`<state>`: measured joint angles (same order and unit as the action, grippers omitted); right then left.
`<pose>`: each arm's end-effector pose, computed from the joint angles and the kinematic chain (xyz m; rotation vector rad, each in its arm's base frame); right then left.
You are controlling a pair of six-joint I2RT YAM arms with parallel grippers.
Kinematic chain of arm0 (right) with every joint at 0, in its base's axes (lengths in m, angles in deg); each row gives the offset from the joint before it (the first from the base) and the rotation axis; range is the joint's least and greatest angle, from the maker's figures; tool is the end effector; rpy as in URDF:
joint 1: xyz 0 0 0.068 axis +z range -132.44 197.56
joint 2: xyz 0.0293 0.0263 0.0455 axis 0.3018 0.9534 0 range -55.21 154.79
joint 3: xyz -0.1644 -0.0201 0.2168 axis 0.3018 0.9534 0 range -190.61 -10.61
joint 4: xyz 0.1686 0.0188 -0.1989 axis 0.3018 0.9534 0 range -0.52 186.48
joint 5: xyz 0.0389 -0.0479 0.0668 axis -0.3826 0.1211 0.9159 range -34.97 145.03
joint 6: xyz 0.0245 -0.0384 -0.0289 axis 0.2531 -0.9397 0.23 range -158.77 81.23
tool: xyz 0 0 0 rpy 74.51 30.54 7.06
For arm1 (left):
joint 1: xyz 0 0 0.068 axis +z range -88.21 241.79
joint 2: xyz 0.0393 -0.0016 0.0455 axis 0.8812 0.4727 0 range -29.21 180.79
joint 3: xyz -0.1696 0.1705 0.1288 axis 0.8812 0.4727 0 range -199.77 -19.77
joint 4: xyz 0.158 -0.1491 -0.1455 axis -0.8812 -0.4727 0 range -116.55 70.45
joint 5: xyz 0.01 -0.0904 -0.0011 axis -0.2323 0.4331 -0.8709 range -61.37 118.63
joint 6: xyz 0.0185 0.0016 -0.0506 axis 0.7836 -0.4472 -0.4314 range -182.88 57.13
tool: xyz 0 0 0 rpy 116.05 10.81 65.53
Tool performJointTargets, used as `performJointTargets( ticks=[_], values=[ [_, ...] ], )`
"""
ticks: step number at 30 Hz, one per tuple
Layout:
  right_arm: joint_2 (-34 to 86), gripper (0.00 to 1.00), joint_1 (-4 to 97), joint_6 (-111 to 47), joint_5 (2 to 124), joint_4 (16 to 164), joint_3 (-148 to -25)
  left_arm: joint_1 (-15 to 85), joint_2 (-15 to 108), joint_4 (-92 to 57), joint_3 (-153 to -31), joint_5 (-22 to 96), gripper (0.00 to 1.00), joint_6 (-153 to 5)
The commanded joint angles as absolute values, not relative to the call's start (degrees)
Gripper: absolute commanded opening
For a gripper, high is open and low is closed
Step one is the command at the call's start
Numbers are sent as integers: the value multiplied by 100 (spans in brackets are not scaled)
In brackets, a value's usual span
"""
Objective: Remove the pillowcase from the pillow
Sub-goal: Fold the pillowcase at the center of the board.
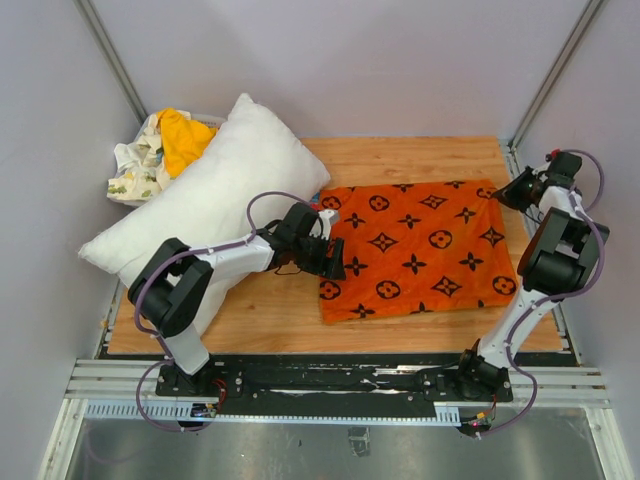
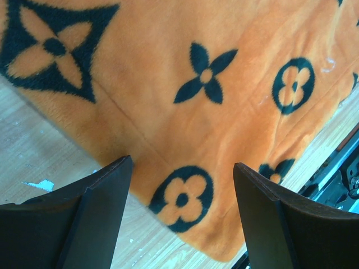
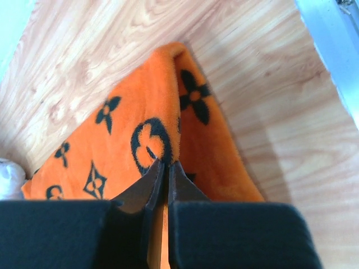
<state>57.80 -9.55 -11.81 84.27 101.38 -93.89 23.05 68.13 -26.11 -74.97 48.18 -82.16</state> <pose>0.4033 -0.1870 0.2173 0.7833 2.1110 0.5820 0.2628 -0.2264 0.1746 0.5920 2.4771 -0.8474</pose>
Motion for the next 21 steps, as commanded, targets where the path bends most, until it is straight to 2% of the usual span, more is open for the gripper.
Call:
performJointTargets(
  ticks=[1, 10, 14, 21],
  values=[
    [6557, 2, -1110, -1178, 8282, 10210, -9667, 2303, 6781, -2552, -7668, 4870, 78, -8135],
    [6436, 2, -1073, -1285, 8149, 10161, -9405, 2194, 6612, -1076, -7765, 5603, 80, -8237],
    [6428, 3, -1074, -1310, 8192, 10150, -9292, 2127, 7052, -711, -7947, 5454, 80, -8350],
    [6173, 3, -1080, -1232, 8298, 10165, -9384, 2119, 7814, 128, -7309, 5388, 77, -8838]
  ],
)
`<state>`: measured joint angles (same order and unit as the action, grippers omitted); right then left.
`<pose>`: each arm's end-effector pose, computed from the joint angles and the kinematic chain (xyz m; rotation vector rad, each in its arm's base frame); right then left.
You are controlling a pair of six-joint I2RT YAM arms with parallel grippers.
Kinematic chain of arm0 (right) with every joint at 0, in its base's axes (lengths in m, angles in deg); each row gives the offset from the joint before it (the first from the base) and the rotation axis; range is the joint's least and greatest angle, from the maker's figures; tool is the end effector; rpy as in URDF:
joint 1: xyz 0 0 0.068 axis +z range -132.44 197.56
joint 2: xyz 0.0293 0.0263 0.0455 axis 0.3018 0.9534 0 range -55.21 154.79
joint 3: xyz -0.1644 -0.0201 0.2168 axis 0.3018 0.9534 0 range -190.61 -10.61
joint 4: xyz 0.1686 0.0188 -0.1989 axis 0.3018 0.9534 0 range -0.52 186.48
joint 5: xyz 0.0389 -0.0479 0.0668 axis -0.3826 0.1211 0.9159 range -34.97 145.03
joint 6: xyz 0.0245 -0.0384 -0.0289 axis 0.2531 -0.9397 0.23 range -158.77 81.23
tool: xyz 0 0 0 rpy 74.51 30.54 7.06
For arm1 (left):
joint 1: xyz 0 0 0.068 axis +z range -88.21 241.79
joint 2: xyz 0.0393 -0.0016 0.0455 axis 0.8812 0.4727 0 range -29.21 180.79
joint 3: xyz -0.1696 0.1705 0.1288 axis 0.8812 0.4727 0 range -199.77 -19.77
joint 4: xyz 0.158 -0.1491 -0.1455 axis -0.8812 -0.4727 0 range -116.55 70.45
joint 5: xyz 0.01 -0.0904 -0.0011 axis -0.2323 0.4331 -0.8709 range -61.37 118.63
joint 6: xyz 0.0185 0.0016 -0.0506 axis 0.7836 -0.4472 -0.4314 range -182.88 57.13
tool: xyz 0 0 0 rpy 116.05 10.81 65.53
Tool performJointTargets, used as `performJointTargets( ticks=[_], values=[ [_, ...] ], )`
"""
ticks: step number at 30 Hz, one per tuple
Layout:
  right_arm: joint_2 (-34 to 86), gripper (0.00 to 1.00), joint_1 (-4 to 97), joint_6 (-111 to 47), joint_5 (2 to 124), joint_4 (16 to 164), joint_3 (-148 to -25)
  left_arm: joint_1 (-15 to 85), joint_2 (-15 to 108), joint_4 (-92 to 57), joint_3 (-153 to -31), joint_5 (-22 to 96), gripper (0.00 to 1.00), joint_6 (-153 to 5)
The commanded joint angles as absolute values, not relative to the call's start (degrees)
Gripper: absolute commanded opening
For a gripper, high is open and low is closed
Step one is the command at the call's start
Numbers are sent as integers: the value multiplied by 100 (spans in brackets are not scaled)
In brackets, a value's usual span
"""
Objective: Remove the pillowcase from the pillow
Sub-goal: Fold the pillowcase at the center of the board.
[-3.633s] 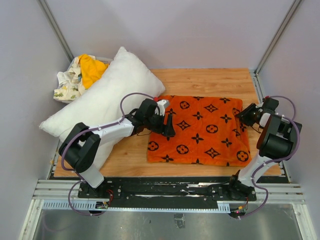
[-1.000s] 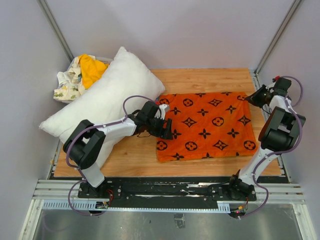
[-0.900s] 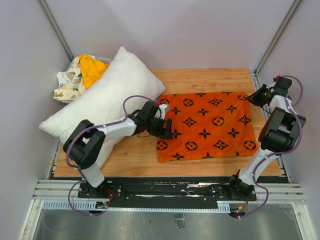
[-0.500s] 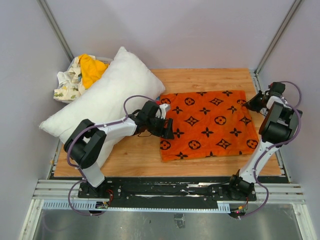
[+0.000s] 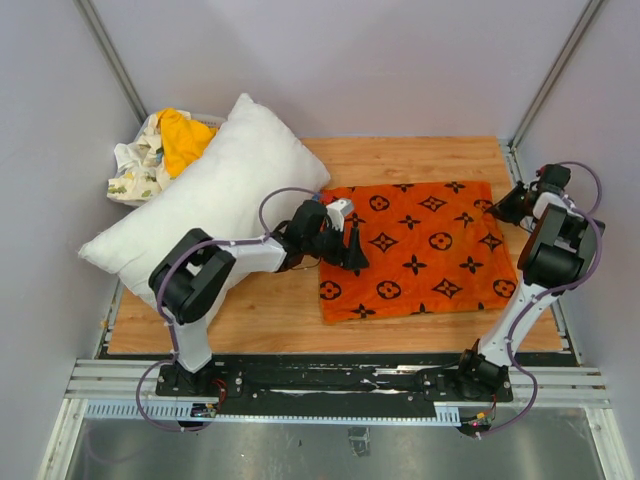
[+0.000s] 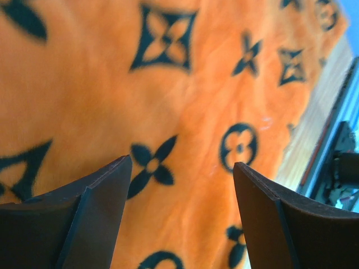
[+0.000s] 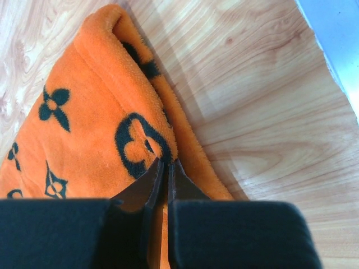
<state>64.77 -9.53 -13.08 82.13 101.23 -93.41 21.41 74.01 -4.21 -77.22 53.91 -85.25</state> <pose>0.4105 -0.1918 0.1622 0.8602 2.2137 0.5591 0.2840 -0.2617 0.1830 0.6320 2.1593 -1.0922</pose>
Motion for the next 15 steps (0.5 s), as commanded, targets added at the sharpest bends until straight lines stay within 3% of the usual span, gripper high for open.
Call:
performJointTargets(
  ticks=[1, 10, 15],
  values=[
    [6105, 3, -1082, -1209, 8337, 10169, -9441, 2112, 7872, 196, -7208, 5364, 77, -8899],
    [5398, 6, -1056, -1163, 8364, 10301, -9988, 2111, 8039, -76, -6786, 4943, 77, -9155],
    [6253, 9, -1058, -1189, 8254, 10402, -10535, 2121, 8070, -367, -6805, 4804, 77, -9119]
  ],
)
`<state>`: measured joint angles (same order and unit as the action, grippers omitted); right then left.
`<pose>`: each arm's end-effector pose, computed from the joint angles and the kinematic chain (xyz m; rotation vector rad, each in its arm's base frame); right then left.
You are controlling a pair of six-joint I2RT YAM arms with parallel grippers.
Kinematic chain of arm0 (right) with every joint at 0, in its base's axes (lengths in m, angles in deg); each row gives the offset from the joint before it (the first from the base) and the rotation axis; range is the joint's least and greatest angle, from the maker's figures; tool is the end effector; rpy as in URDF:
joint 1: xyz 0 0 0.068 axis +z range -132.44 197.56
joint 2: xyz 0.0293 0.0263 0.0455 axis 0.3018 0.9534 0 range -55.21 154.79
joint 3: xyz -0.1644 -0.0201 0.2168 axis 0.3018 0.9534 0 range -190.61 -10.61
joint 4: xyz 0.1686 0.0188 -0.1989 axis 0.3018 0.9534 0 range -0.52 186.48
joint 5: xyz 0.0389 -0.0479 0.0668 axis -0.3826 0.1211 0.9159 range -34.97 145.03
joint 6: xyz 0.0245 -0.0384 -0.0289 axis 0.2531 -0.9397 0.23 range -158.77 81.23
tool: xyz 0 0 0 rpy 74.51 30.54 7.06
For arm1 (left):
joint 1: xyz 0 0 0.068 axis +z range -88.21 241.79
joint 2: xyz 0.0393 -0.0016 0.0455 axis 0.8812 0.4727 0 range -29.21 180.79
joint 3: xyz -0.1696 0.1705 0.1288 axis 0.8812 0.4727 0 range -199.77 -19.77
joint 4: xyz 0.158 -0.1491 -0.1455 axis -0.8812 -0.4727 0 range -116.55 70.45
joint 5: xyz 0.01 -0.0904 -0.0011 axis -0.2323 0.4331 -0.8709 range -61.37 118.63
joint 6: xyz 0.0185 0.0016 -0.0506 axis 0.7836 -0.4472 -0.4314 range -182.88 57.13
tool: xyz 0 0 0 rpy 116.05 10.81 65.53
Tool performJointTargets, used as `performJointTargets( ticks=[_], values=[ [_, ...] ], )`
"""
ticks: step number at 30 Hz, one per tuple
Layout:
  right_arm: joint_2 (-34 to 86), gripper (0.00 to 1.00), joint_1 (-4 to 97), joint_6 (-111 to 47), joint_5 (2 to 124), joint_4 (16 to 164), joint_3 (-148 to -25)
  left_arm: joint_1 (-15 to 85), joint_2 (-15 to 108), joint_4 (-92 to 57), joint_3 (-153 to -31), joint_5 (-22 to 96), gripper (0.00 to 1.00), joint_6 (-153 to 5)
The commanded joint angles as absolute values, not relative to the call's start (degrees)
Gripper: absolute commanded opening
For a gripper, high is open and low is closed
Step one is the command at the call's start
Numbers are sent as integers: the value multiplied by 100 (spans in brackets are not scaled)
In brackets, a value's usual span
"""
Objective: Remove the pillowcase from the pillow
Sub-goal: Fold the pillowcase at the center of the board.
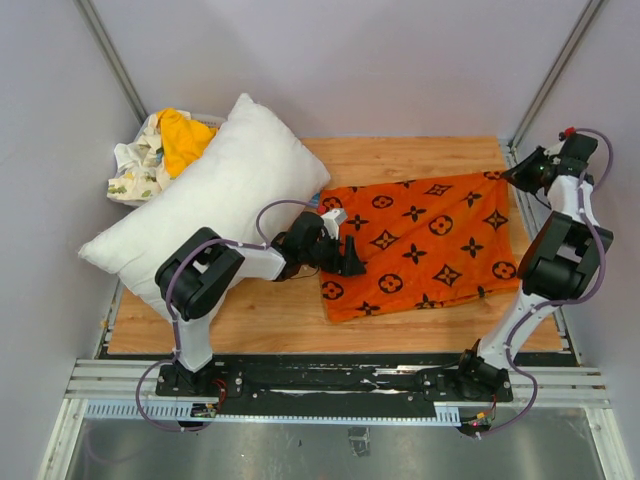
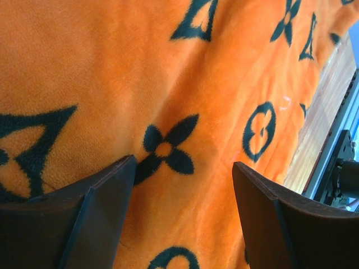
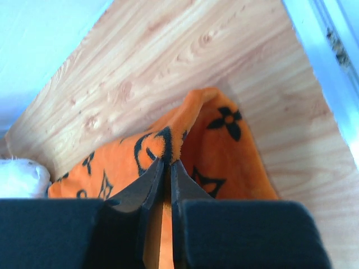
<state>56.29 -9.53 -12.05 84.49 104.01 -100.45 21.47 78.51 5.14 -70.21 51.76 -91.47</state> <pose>0.4098 -0.1900 0.2625 0.7152 2.0410 0.5600 0.2754 -0.2523 0.1338 0.4900 2.2561 -1.0979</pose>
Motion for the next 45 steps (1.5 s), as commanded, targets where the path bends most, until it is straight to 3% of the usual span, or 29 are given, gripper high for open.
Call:
performJointTargets(
  ticks=[1, 6, 7, 11, 15, 19, 24, 27, 34, 40, 45],
  values=[
    [6511, 9, -1064, -1191, 8288, 10541, -10679, 2119, 8086, -407, -6821, 4802, 76, -9112],
    [6722, 19, -1065, -1006, 8215, 10213, -10176, 2118, 7994, -607, -6846, 4723, 76, -9030],
    [6658, 26, -1071, -1004, 8138, 10156, -10091, 2117, 7944, -656, -6846, 4688, 77, -9001],
    [6385, 74, -1077, -1049, 8015, 10249, -10123, 2118, 7722, -795, -6901, 4654, 78, -8796],
    [5888, 89, -1053, -1094, 7904, 10445, -10183, 2118, 7359, -1077, -7212, 4633, 86, -8575],
    [4964, 92, -814, -1188, 7609, 10591, -9813, 2140, 6823, -1576, -7898, 4407, 97, -8285],
    [3778, 93, -7, -1005, 7019, 10355, -8559, 2295, 6651, -1750, -8754, 4460, 99, -8223],
    [3214, 93, 345, -84, 7167, 9630, -7407, 2463, 7087, -1612, -9451, 4619, 99, -8400],
    [2290, 96, 748, 396, 7315, 9828, -5762, 2479, 9070, -1596, -11406, 5011, 97, -8394],
    [1306, 97, 627, -13, 7263, 10103, -4516, 2472, 9882, -749, -11247, 5607, 95, -8939],
    [748, 98, 98, -408, 7356, 10502, -3880, 2477, 10005, -372, -10673, 5123, 94, -8986]
  ],
)
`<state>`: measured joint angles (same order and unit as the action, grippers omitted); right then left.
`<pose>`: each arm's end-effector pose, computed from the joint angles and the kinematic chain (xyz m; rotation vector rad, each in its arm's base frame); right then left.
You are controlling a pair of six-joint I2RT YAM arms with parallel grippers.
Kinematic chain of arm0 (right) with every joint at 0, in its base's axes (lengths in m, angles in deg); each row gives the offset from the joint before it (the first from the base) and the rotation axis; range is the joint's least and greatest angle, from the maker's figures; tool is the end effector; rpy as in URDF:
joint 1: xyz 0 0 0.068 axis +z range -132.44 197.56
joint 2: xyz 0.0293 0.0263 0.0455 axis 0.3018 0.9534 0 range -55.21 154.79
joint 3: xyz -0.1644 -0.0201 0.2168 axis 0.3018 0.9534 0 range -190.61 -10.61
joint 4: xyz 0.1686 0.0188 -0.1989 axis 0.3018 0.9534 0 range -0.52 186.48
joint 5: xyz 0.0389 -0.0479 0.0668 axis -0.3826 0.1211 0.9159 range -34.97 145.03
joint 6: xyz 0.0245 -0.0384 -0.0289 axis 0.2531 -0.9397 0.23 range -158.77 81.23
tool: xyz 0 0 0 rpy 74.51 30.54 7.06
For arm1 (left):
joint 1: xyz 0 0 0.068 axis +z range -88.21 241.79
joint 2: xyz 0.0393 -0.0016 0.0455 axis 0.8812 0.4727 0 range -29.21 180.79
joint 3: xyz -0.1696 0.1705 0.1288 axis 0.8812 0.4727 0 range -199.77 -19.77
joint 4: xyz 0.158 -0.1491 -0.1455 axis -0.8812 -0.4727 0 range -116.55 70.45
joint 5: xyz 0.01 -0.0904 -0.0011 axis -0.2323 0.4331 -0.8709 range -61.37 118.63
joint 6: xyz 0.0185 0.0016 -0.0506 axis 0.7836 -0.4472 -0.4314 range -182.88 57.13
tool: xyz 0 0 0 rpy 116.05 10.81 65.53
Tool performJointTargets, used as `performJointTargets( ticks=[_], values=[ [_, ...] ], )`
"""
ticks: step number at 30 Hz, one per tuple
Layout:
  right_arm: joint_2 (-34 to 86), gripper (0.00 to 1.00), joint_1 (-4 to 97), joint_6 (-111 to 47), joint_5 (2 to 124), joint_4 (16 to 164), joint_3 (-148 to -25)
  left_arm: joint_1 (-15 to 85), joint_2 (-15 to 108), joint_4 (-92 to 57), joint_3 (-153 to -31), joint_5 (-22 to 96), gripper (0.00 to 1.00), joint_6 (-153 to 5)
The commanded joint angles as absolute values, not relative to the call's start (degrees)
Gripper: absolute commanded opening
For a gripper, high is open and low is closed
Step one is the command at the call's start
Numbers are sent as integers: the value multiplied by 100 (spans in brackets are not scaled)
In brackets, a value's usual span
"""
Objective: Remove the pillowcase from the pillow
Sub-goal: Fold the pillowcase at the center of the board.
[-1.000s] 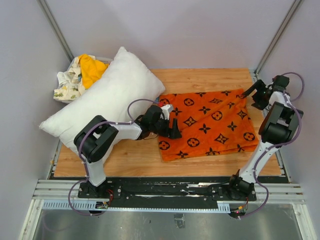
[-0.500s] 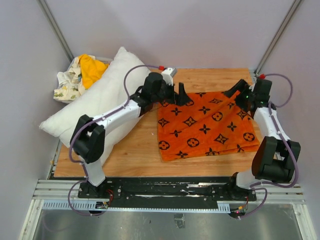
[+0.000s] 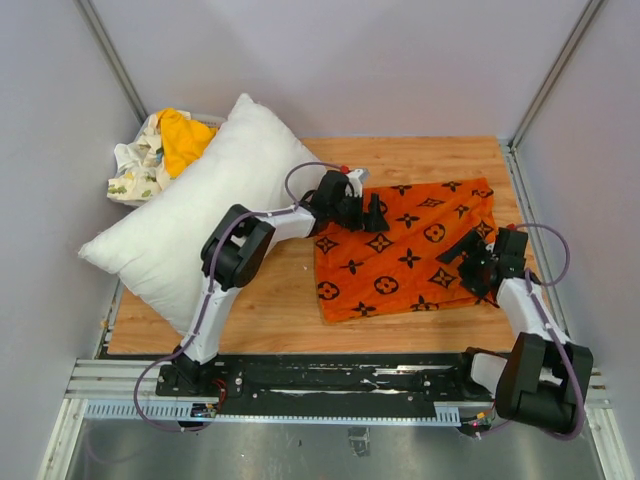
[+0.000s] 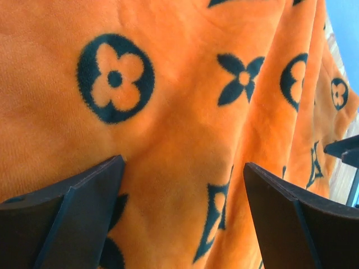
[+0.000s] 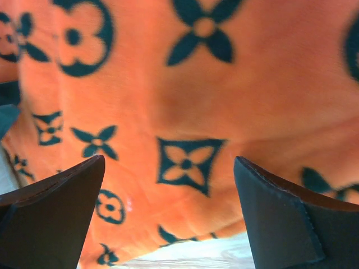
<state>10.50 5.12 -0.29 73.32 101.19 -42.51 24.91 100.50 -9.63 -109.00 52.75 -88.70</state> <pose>0.2210 -0.0373 0.1907 0.8852 2.2245 0.5947 0.3957 -0.3152 0.1490 0.4861 2.1963 -1.0705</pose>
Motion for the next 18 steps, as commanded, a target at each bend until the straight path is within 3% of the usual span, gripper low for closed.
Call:
performJointTargets(
  ticks=[1, 9, 18],
  values=[
    [705, 98, -71, -504, 7448, 10566, -3806, 2485, 10014, -410, -10599, 4928, 94, -8933],
    [787, 99, -1292, -926, 7867, 11159, -3742, 3060, 10044, -381, -10232, 4530, 94, -9035],
    [1200, 99, -1619, -885, 7713, 11195, -4197, 3249, 9592, -920, -10074, 4334, 95, -8520]
  ],
)
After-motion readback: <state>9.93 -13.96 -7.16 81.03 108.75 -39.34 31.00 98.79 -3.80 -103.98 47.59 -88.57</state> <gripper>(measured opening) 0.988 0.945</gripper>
